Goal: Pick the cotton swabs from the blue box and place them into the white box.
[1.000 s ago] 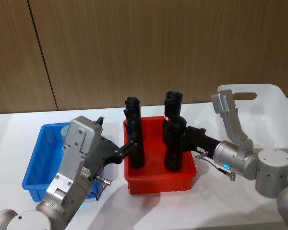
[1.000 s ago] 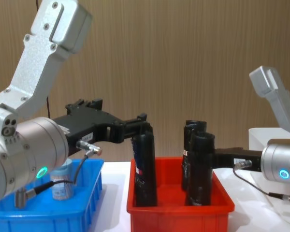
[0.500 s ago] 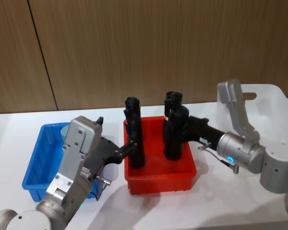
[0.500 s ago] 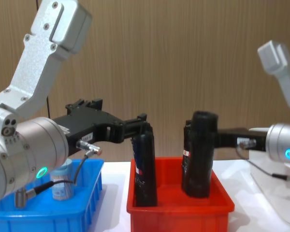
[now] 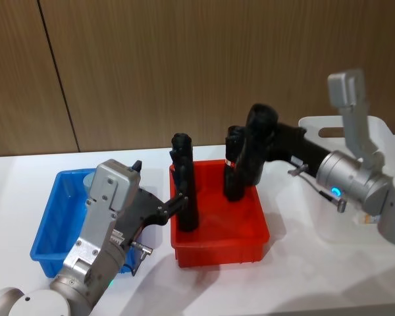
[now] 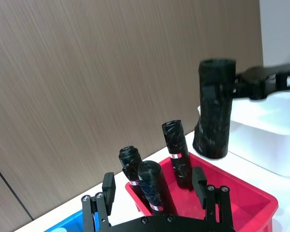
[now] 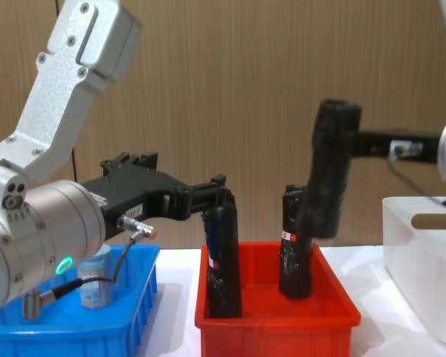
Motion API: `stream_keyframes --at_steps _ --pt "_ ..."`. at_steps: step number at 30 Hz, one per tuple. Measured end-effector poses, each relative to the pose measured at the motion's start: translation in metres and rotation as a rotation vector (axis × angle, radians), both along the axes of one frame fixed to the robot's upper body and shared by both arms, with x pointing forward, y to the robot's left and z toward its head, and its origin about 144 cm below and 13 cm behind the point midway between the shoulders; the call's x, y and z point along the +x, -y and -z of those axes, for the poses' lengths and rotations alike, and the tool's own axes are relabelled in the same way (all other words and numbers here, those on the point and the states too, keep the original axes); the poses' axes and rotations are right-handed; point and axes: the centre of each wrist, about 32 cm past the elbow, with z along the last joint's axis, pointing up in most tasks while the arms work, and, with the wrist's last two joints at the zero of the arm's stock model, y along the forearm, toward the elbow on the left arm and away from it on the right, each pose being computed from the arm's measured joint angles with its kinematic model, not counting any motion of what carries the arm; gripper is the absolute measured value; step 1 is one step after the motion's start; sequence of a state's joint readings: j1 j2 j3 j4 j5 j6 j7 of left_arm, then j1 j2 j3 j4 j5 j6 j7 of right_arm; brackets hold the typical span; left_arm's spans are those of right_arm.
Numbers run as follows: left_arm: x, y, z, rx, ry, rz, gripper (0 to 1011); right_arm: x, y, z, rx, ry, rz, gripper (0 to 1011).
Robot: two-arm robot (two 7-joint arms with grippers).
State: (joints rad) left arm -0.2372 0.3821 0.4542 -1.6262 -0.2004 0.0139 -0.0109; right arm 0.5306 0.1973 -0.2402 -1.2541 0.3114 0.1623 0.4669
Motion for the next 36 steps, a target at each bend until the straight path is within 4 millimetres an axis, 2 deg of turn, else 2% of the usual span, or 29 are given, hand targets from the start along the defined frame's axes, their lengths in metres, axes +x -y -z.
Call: stream_keyframes --at_steps 8,17,24,33,35,36 --pt "0.0 0.0 0.0 0.0 0.0 0.0 1004 -0.009 0.015 -0.024 -0.003 0.054 0.079 365" --pt "0.0 0.0 0.0 0.0 0.0 0.0 1004 -0.013 0.029 -0.036 -0.04 0.083 0.179 365" --pt "0.0 0.0 0.0 0.0 0.0 0.0 1004 -0.014 0.043 -0.039 -0.08 0.084 0.277 364" --pt "0.0 0.0 0.0 0.0 0.0 0.0 1004 -0.012 0.066 -0.032 -0.123 0.052 0.399 364" --pt "0.0 0.0 0.0 0.0 0.0 0.0 1004 -0.012 0.068 -0.031 -0.127 0.046 0.413 383" --pt "0.0 0.0 0.0 0.0 0.0 0.0 1004 -0.011 0.072 -0.03 -0.131 0.037 0.427 430"
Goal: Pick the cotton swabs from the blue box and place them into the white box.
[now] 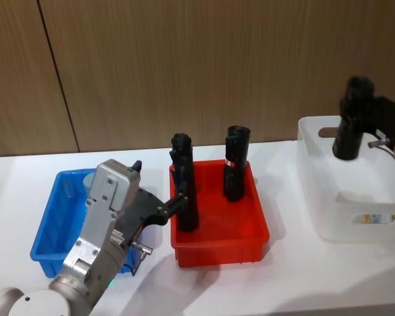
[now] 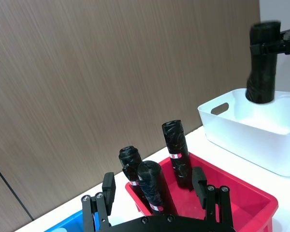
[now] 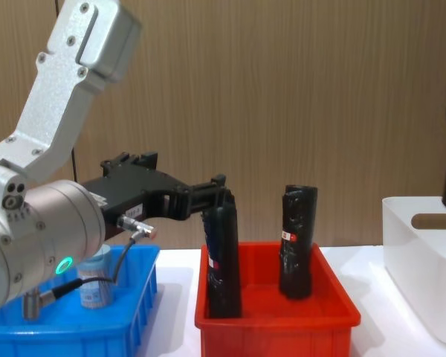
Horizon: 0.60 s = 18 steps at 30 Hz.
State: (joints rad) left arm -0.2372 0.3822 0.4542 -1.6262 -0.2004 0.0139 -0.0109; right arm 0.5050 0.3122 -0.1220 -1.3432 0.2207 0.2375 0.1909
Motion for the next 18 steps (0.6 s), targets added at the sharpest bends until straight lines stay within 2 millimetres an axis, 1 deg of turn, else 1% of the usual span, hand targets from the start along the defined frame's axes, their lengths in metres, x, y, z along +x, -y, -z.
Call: stream_keyframes --at_steps 5,6,7,8,10,13,14,15,16,17,18 --pt "0.0 0.0 0.0 0.0 0.0 0.0 1004 0.002 0.009 0.005 -0.004 -0.03 0.036 558" --pt "0.0 0.0 0.0 0.0 0.0 0.0 1004 0.003 0.012 0.008 -0.004 -0.042 0.046 618" --pt "0.0 0.0 0.0 0.0 0.0 0.0 1004 0.003 0.012 0.008 -0.003 -0.044 0.048 657" --pt "0.0 0.0 0.0 0.0 0.0 0.0 1004 0.004 0.013 0.01 -0.003 -0.049 0.052 657" --pt "0.0 0.0 0.0 0.0 0.0 0.0 1004 0.004 0.017 0.012 -0.003 -0.061 0.06 715" --pt "0.0 0.0 0.0 0.0 0.0 0.0 1004 0.005 0.02 0.016 -0.002 -0.074 0.07 808" --pt "0.0 0.0 0.0 0.0 0.0 0.0 1004 0.006 0.021 0.016 -0.001 -0.076 0.071 861" --pt "0.0 0.0 0.0 0.0 0.0 0.0 1004 0.006 0.022 0.017 0.001 -0.08 0.075 861" --pt "0.0 0.0 0.0 0.0 0.0 0.0 1004 0.006 0.023 0.018 0.002 -0.082 0.076 897" --pt "0.0 0.0 0.0 0.0 0.0 0.0 1004 0.006 0.024 0.018 0.002 -0.083 0.077 909" --pt "0.0 0.0 0.0 0.0 0.0 0.0 1004 0.006 0.024 0.019 0.003 -0.085 0.079 953"
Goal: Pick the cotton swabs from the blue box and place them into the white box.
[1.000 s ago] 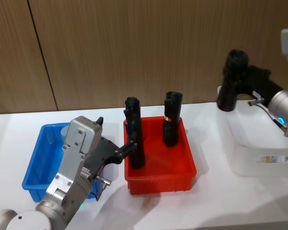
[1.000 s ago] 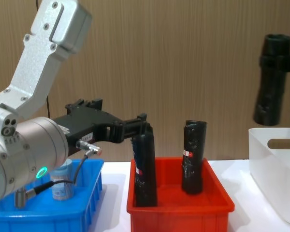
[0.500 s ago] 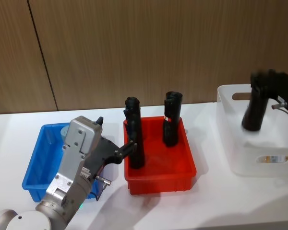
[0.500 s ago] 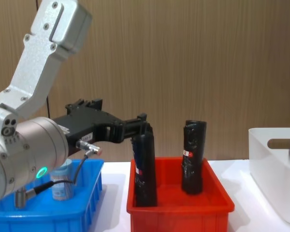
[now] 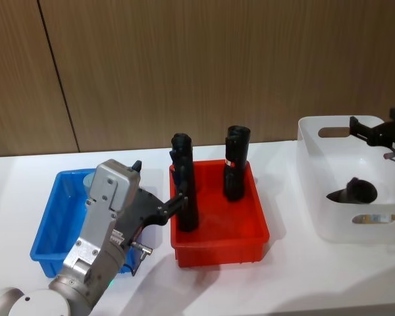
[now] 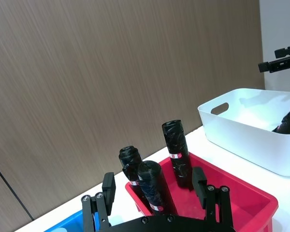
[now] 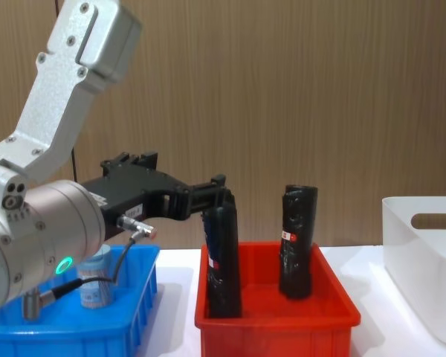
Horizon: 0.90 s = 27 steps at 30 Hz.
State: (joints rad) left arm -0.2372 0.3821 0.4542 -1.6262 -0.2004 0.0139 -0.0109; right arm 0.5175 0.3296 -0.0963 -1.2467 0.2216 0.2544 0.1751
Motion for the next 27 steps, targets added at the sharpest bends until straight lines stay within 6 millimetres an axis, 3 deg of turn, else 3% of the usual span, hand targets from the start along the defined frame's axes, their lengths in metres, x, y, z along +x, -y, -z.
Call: stream_keyframes --at_steps 3,27 --pt "0.0 0.0 0.0 0.0 0.0 0.0 1004 0.0001 0.0018 0.0011 0.001 -0.002 0.004 1002" --pt "0.0 0.0 0.0 0.0 0.0 0.0 1004 -0.0019 0.0067 0.0053 0.001 -0.006 0.01 1002"
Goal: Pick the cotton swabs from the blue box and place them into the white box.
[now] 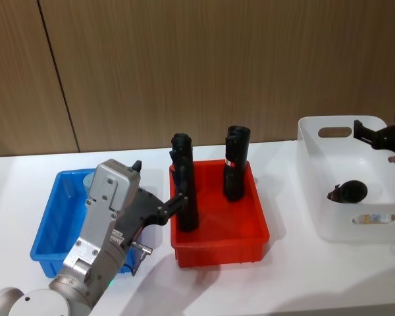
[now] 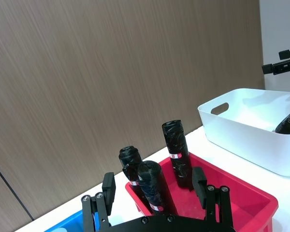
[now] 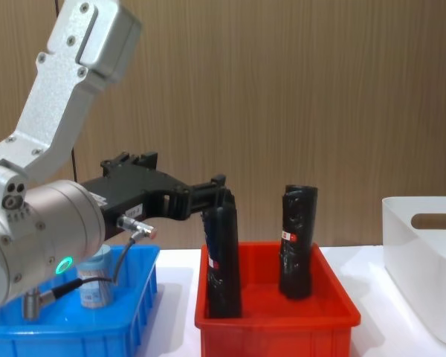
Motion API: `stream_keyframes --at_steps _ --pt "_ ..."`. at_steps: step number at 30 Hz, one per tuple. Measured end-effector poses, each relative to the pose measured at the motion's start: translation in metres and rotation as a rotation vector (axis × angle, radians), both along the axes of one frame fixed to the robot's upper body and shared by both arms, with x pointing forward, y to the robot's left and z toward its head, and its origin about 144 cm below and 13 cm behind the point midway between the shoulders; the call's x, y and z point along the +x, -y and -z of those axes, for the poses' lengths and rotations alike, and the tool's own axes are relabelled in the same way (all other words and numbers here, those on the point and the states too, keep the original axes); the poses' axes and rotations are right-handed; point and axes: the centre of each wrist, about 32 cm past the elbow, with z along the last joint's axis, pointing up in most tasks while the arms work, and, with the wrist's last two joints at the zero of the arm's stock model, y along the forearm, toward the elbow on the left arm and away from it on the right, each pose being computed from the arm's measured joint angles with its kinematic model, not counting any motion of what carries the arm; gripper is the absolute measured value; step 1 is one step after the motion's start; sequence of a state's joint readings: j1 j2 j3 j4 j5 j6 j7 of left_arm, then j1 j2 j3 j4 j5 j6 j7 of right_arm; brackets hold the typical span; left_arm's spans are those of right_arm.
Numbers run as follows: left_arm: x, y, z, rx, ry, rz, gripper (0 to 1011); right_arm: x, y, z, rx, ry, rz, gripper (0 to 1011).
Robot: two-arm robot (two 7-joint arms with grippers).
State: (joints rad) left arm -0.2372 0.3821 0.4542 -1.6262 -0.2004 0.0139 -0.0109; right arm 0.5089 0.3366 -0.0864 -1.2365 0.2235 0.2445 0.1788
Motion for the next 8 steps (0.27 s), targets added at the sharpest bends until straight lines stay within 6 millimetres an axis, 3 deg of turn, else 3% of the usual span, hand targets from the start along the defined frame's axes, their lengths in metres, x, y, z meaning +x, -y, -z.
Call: stream_keyframes --at_steps 8 --pt "0.0 0.0 0.0 0.0 0.0 0.0 1004 -0.0002 0.0005 0.0002 0.0 0.001 0.001 1002"
